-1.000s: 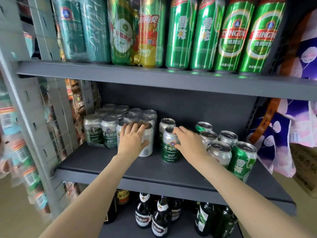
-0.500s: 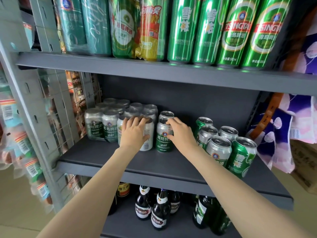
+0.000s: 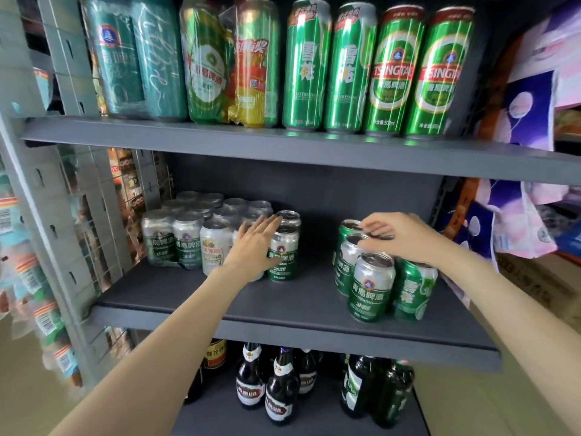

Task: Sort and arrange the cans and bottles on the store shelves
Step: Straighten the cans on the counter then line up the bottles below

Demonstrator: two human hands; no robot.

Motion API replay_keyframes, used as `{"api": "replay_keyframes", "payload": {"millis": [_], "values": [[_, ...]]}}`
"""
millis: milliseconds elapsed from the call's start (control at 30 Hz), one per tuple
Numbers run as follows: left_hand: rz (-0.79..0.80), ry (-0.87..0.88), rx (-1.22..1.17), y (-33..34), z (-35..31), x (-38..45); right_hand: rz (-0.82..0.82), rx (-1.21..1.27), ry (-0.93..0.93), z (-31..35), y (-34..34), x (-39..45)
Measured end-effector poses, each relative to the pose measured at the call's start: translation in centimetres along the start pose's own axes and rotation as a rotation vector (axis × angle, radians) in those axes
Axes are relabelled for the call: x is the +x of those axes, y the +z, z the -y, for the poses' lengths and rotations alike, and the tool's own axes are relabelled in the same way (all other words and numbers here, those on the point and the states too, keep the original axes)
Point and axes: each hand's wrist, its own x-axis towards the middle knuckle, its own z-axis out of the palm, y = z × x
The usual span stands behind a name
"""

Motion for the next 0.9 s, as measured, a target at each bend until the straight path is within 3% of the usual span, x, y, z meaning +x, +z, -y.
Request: {"api": "replay_keyframes", "payload": {"millis": [100,233,367,500,633,733,900], "values": [[0.011,0.005,0.114,0.6,-0.8,0.6,0.219,-0.332,0.003,-1.4,-0.3,-2.3],[-0.047,0.024,0.076,0.4,-0.3,1.0,0.084,-0.487,-0.098,-2.7,2.7,-3.0],[-0.096,0.014,0.039,0.6,-0.4,1.2,-0.008,-0.358,-0.106,-2.7,3.3,-3.0],[-0.181,-0.012,0.053,1.7,-0.7,0.9,0.006,-0.246,-0.145,-1.2,4.6,-1.9],[-0.135,0.021,0.045,1.6,0.0,0.0,0.025,-0.151,-0.21,0.7,6.5,0.1],[-0.156,-0.061,0.006,1.4,2.4,-1.8,0.06,-0.065,-0.252,2.1,8.0,1.7],[-0.192,-0.02,0.01,1.4,4.1,-2.5,0.042,0.014,-0.3,3.5,10.5,3.7]]}}
